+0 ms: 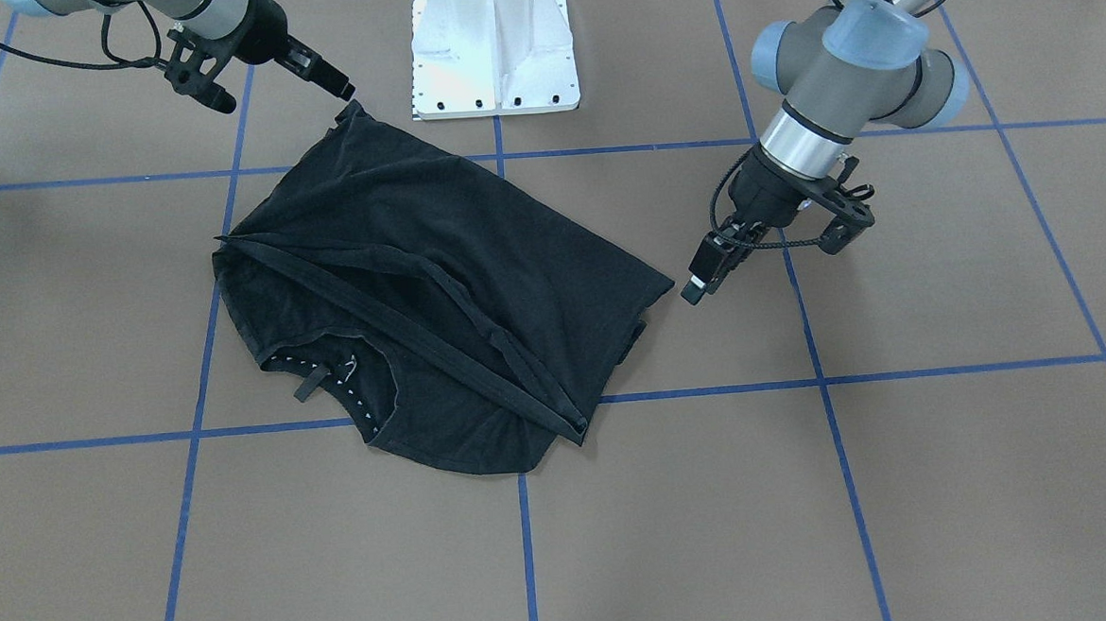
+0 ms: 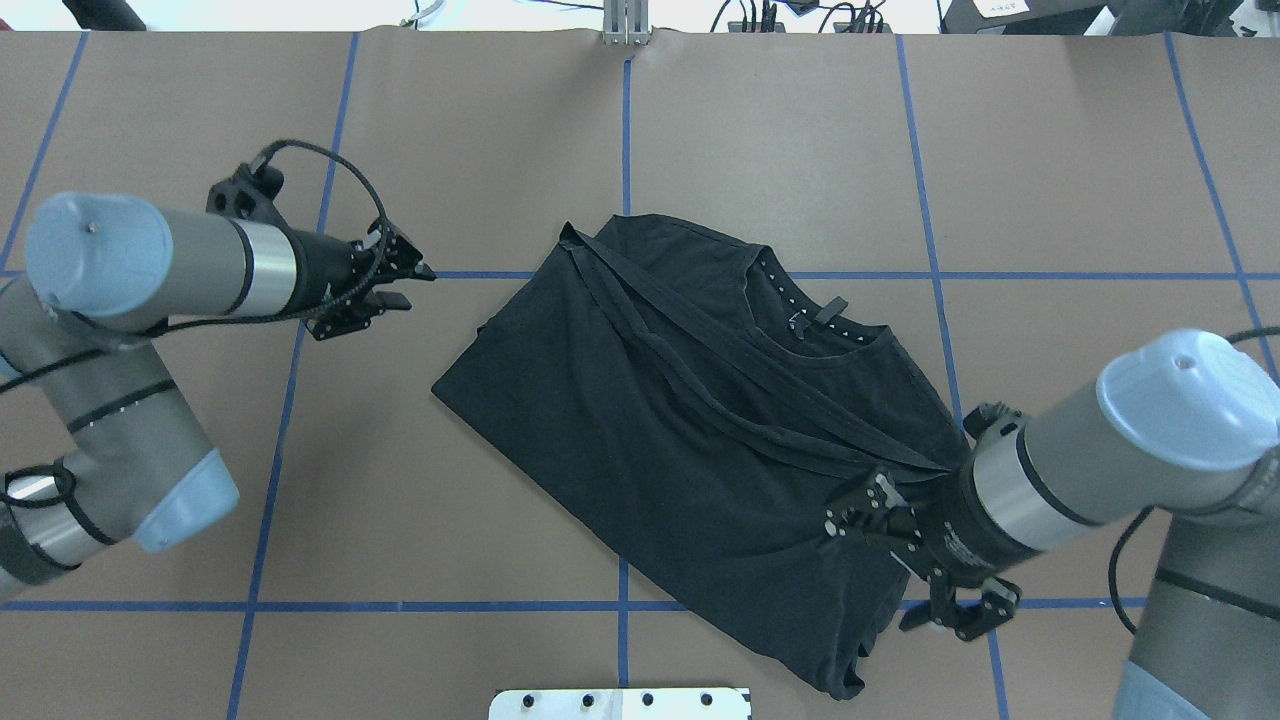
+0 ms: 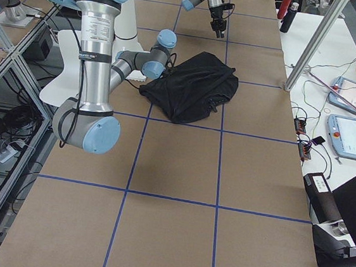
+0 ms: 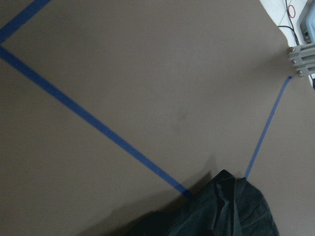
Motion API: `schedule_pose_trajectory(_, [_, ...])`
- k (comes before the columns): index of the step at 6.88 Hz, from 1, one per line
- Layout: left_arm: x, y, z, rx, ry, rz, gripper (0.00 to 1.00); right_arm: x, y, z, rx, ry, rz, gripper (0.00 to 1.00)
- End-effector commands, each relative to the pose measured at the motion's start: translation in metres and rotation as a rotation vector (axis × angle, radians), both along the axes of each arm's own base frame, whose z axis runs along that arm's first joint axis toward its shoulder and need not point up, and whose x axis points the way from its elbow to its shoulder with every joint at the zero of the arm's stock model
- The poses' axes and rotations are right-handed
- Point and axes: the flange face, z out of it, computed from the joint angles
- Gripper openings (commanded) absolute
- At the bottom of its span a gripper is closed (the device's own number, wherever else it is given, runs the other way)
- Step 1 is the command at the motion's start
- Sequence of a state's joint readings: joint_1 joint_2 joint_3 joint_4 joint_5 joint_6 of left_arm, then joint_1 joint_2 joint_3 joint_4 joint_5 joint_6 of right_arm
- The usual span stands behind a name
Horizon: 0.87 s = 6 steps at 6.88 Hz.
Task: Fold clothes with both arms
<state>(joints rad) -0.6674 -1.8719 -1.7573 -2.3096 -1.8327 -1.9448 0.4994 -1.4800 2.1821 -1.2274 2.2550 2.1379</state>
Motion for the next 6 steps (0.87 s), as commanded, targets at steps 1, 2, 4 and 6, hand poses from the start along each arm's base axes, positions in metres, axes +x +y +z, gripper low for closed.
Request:
schedule_pose_trajectory(1, [0.048, 0.041, 0.021, -0.039, -0.078, 0.011, 0.58, 0.014, -0.063, -0.018, 0.038, -0.03, 0.115, 1.0])
schedule_pose_trajectory(2, [0.057, 0.044, 0.026, -0.049, -0.097, 0.022, 0.59, 0.013, -0.067, -0.013, 0.091, -0.031, 0.099, 1.0])
schedule_pose_trajectory(4, [0.073, 0.048, 0.031, -0.056, -0.111, 0.039, 0.58, 0.005, -0.083, -0.005, 0.13, 0.0, 0.147, 1.0])
schedule_pose_trajectory(6, [0.083, 0.044, 0.035, -0.062, -0.123, 0.042, 0.57, 0.005, -0.087, 0.0, 0.142, 0.012, 0.154, 1.0])
